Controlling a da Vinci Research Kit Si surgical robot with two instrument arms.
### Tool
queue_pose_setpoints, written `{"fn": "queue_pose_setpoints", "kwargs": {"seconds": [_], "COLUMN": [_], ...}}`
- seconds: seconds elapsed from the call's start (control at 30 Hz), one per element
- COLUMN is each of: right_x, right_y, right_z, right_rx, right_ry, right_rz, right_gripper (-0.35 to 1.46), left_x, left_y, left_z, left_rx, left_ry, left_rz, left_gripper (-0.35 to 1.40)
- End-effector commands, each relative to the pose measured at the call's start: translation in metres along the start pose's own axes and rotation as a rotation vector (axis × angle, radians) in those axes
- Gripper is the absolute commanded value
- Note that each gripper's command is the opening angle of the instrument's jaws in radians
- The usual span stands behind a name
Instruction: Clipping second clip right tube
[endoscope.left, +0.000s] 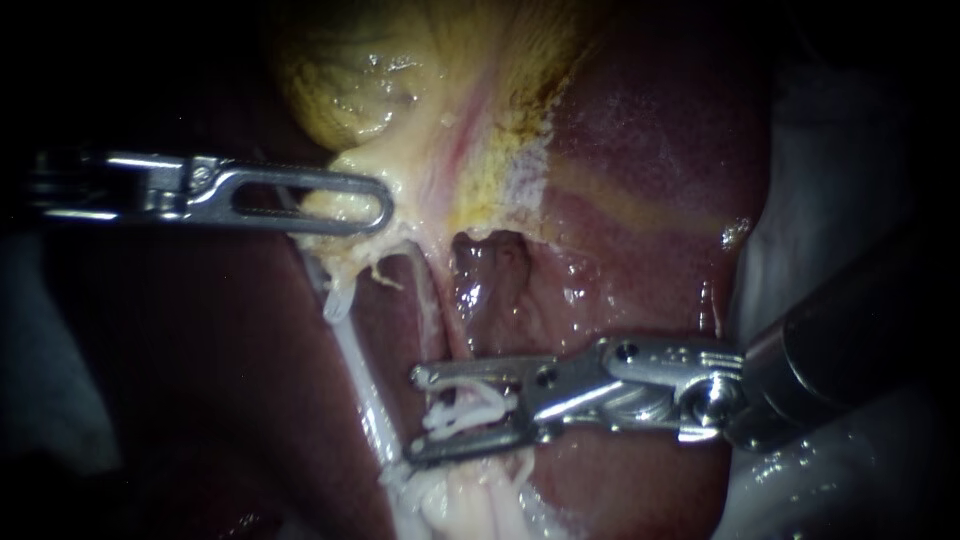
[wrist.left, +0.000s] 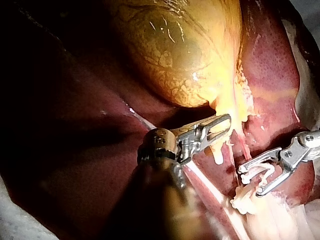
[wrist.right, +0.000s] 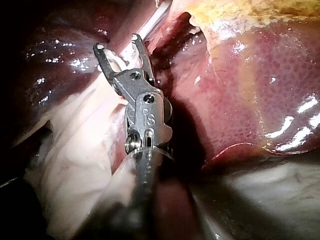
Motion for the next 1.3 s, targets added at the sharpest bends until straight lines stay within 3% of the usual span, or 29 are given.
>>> {"fn": "queue_pose_setpoints", "kwargs": {"seconds": [0.03,0.6,1.3], "right_x": [0.0,-0.0002,-0.0007], "right_y": [0.0,0.0001,0.002], "right_z": [-0.0001,-0.001,-0.0039], "right_rx": [-0.001,0.001,-0.026], "right_ry": [0.001,0.0,0.006], "right_rz": [-0.001,-0.001,0.001], "right_gripper": [0.44,0.46,0.47], "left_x": [0.0,0.0,0.0001], "left_y": [0.0,0.0,-0.0001], "left_z": [0.0,0.0,-0.0001], "left_rx": [0.0,0.0,0.0], "left_ry": [0.0,0.0,0.0], "left_rz": [0.0,0.0,0.0], "left_gripper": [-0.35,-0.35,-0.35]}}
